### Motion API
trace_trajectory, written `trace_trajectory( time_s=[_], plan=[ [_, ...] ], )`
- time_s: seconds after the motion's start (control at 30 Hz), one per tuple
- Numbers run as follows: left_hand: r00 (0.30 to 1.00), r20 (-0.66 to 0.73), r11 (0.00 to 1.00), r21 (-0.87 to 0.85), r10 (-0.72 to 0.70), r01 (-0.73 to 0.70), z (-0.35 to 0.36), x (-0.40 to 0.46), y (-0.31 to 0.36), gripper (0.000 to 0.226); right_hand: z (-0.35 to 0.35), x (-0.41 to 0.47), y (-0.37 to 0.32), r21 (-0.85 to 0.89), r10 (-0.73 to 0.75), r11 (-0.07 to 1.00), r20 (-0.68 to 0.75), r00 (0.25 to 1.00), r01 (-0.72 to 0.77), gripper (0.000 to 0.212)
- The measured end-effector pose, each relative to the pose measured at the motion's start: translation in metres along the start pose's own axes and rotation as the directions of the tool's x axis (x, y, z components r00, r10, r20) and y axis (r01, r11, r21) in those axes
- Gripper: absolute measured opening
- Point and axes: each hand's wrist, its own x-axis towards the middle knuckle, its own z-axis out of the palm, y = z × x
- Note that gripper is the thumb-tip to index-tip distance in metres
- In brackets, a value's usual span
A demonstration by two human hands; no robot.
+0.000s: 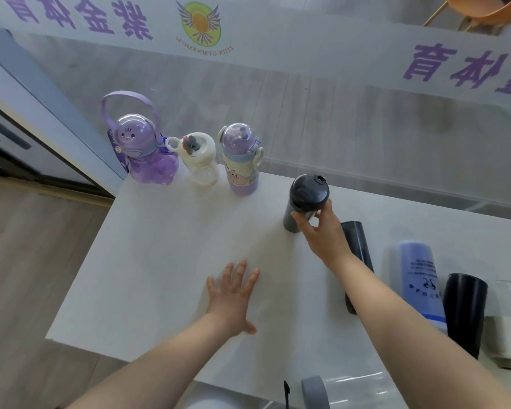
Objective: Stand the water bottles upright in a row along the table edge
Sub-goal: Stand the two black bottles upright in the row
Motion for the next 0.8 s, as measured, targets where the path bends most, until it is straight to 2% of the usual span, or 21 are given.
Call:
trace_trajectory(
  time_s=[0.1, 0.27, 0.47, 0.67, 0.8],
  plan=[
    [0.999, 0.033, 1.0, 0.01, -0.008, 0.007, -0.004, 0.001, 0.002, 0.125, 0.001, 0.024, -0.006, 0.003, -0.009, 1.0, 0.014, 1.0, 0.009, 0.051],
    [0.998, 0.068, 1.0, 0.021, -0.019, 0.017, -0.007, 0.002, 0.005, 0.125, 0.002, 0.057, -0.01, -0.017, -0.014, 1.0, 0.044, 0.999, 0.015, 0.064],
    [0.993, 0.112, 1.0, 0.01, -0.029, 0.028, -0.01, 0.006, 0.007, 0.126, 0.004, 0.091, -0.015, -0.046, -0.014, 0.999, 0.097, 0.995, 0.018, 0.063],
    [0.994, 0.108, 1.0, -0.002, -0.028, 0.028, -0.011, 0.005, 0.007, 0.126, 0.005, 0.109, -0.02, -0.082, -0.016, 0.996, 0.128, 0.992, 0.027, 0.061],
    [0.994, 0.105, 1.0, 0.0, -0.029, 0.03, -0.013, 0.003, 0.007, 0.125, 0.008, 0.112, -0.026, -0.041, 0.006, 0.999, 0.151, 0.989, 0.0, 0.062]
  ],
)
